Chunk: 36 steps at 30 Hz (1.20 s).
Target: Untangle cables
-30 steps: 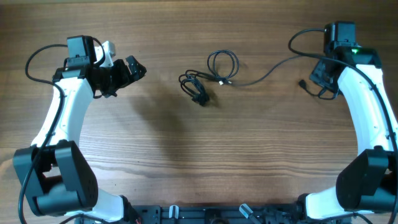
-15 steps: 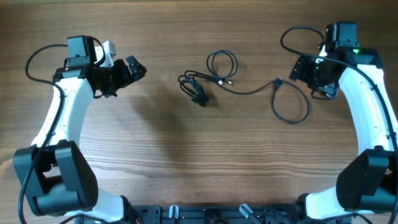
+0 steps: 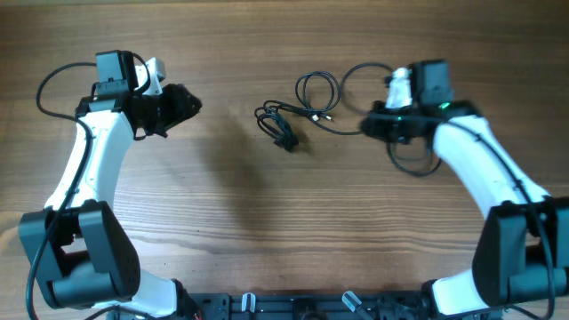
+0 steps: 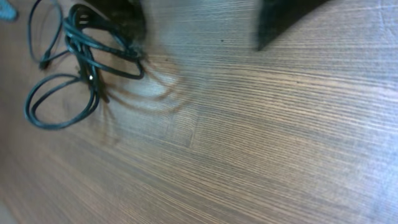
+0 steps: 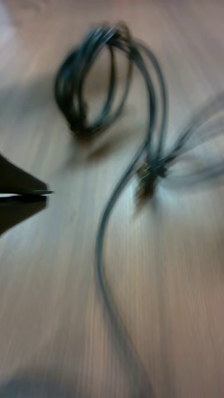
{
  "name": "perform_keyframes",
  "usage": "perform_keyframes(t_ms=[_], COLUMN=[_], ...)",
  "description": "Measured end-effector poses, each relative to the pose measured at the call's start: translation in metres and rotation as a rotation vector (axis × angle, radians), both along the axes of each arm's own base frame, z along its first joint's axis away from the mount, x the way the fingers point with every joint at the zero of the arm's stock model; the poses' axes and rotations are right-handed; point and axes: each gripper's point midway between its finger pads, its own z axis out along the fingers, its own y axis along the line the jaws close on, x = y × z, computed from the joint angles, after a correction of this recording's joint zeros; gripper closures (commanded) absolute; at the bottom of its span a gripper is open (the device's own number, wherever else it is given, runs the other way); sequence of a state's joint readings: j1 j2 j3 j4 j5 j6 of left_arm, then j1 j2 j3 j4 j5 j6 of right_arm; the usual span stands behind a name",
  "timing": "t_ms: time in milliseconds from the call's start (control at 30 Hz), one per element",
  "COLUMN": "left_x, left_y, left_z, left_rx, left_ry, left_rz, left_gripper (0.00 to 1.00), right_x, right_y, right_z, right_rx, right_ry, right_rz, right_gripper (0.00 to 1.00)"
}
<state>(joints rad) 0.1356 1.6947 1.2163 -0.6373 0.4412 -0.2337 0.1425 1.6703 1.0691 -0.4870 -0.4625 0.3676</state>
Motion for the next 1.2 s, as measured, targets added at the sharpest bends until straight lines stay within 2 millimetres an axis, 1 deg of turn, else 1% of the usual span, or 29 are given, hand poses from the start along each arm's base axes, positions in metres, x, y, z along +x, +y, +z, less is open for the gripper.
perform_keyframes(t_ms=[33, 100, 167, 233, 333, 367, 467, 500, 667, 767, 867, 967, 1033, 1100, 1167, 1200], left_x=[0.0, 0.0, 0.0, 0.0, 0.0, 0.0, 0.0, 0.0, 0.0, 0.0, 0.0, 0.0, 0.0, 0.0, 0.0, 0.0], left_y=[0.0, 0.0, 0.0, -0.001, -0.001, -0.001, -0.001, -0.001, -0.001, -0.001, -0.001, -0.001, -0.001, -0.001, -0.001, -0.001], left_z=[0.0, 0.0, 0.0, 0.0, 0.0, 0.0, 0.0, 0.0, 0.0, 0.0, 0.0, 0.0, 0.0, 0.0, 0.0, 0.0], left_rx=[0.001, 0.002, 0.003, 0.002, 0.002, 0.002, 0.002, 0.002, 0.002, 0.002, 0.002, 0.002, 0.002, 0.002, 0.002, 0.002], left_ry=[-0.002, -0.002, -0.003, -0.003, -0.002, -0.002, -0.002, -0.002, -0.003, -0.002, -0.002, -0.002, -0.002, -0.002, -0.002, -0.002], left_rz=[-0.003, -0.005, -0.005, -0.007, -0.007, -0.008, -0.007, -0.007, -0.008, -0.007, -0.007, -0.008, -0.007, -0.007, -0.007, -0.007], left_gripper=[0.76, 0.75, 0.74, 0.73, 0.73, 0.73, 0.72, 0.72, 0.72, 0.72, 0.72, 0.72, 0.72, 0.72, 0.72, 0.72], right_x=[0.0, -0.001, -0.005, -0.012, -0.023, -0.031, -0.048, -0.055, -0.076, -0.082, -0.075, -0.057, -0.035, -0.017, -0.003, 0.0], right_y=[0.019, 0.046, 0.066, 0.094, 0.125, 0.138, 0.163, 0.174, 0.201, 0.208, 0.203, 0.189, 0.172, 0.156, 0.142, 0.138], right_z=[-0.001, -0.002, -0.001, 0.003, 0.005, 0.005, -0.003, -0.009, -0.028, -0.03, -0.027, -0.013, 0.007, 0.02, 0.023, 0.023], right_rx=[0.045, 0.107, 0.151, 0.204, 0.244, 0.254, 0.252, 0.246, 0.221, 0.219, 0.217, 0.219, 0.226, 0.225, 0.213, 0.205], right_ry=[-0.032, -0.071, -0.091, -0.112, -0.12, -0.116, -0.092, -0.082, -0.069, -0.071, -0.084, -0.13, -0.187, -0.229, -0.25, -0.253], right_rz=[0.023, 0.047, 0.064, 0.095, 0.144, 0.17, 0.213, 0.232, 0.288, 0.307, 0.288, 0.238, 0.176, 0.121, 0.073, 0.058], right_gripper=[0.96, 0.96, 0.96, 0.96, 0.96, 0.96, 0.96, 0.96, 0.95, 0.96, 0.96, 0.96, 0.96, 0.96, 0.95, 0.96])
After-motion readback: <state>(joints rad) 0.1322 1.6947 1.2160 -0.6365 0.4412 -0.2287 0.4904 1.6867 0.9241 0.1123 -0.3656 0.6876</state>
